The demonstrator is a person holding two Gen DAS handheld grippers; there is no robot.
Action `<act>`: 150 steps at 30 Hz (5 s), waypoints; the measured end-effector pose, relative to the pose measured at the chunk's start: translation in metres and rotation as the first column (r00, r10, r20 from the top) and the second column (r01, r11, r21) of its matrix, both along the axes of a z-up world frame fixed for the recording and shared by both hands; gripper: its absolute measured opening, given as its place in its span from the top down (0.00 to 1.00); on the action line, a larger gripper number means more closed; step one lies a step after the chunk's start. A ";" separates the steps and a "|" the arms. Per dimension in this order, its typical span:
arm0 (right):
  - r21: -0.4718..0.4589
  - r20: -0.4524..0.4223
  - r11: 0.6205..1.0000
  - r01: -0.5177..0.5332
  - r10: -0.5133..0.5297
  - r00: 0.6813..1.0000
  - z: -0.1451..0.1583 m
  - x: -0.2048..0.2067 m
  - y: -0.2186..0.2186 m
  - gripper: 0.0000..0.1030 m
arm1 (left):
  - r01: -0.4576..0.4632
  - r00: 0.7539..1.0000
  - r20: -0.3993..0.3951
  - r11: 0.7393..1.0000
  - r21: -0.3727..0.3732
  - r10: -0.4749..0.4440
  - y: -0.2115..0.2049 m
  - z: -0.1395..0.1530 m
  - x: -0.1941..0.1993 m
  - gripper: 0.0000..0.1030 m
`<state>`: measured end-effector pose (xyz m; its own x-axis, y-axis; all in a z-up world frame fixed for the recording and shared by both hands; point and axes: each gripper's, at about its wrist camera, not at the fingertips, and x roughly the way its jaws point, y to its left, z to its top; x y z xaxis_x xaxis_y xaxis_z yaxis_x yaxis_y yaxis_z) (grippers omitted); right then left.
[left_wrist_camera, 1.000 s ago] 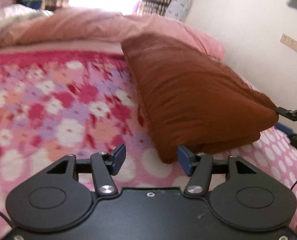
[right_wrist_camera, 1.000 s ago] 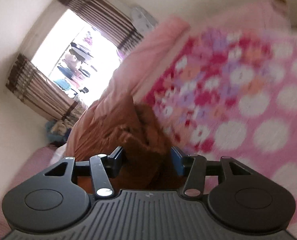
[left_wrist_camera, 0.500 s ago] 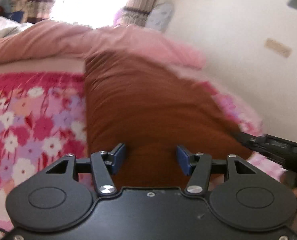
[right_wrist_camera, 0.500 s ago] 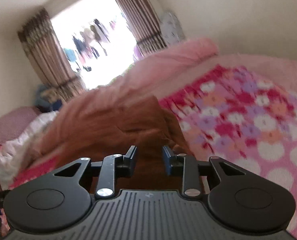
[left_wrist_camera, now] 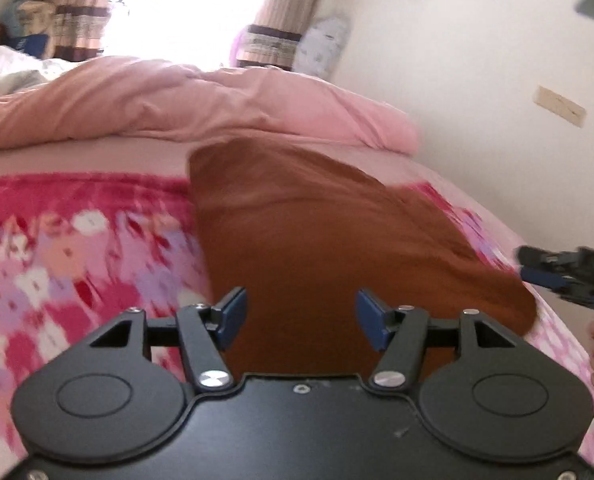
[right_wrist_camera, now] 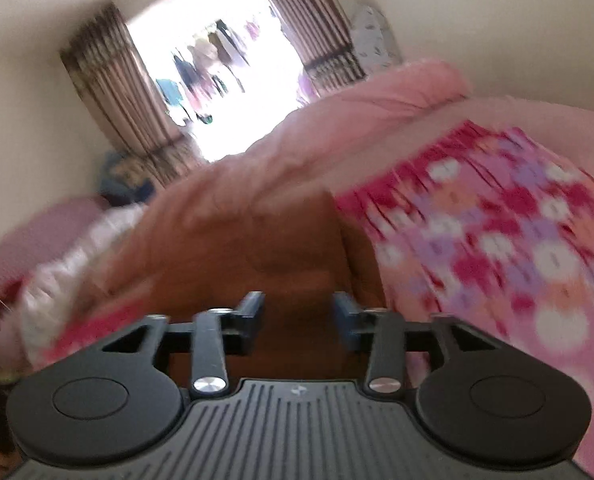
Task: Fold large clothes
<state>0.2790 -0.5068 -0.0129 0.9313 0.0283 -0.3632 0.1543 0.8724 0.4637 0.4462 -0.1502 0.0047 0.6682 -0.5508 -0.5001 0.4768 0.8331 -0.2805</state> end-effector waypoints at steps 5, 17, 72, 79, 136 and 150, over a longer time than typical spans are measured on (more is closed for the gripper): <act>0.061 -0.079 0.996 -0.057 0.062 0.995 0.017 0.081 -0.038 0.30 | -0.032 0.998 -0.056 0.998 -0.049 0.030 -0.012 0.010 0.063 0.40; 0.145 -0.089 0.989 -0.039 0.053 0.995 0.007 0.114 -0.046 0.92 | 0.000 0.997 -0.083 1.000 -0.013 -0.001 -0.041 0.002 0.083 0.39; 0.362 -0.040 0.924 0.121 -0.114 0.993 -0.089 -0.014 -0.019 0.71 | -0.150 0.975 -0.173 0.986 -0.068 0.136 0.043 -0.084 -0.066 0.68; 0.149 -0.028 0.973 0.176 -0.174 0.984 -0.044 -0.043 -0.005 0.55 | -0.200 0.978 -0.071 0.978 -0.068 0.195 0.079 -0.033 -0.095 0.73; -0.321 -0.152 0.943 0.088 -0.143 0.978 -0.027 0.069 0.070 0.78 | 0.014 1.000 0.020 0.998 0.067 -0.016 -0.055 -0.006 0.023 0.52; -0.333 -0.244 0.943 0.023 -0.109 0.963 0.006 0.147 0.048 0.75 | -0.014 1.000 -0.016 0.994 0.109 0.016 -0.076 -0.010 0.085 0.50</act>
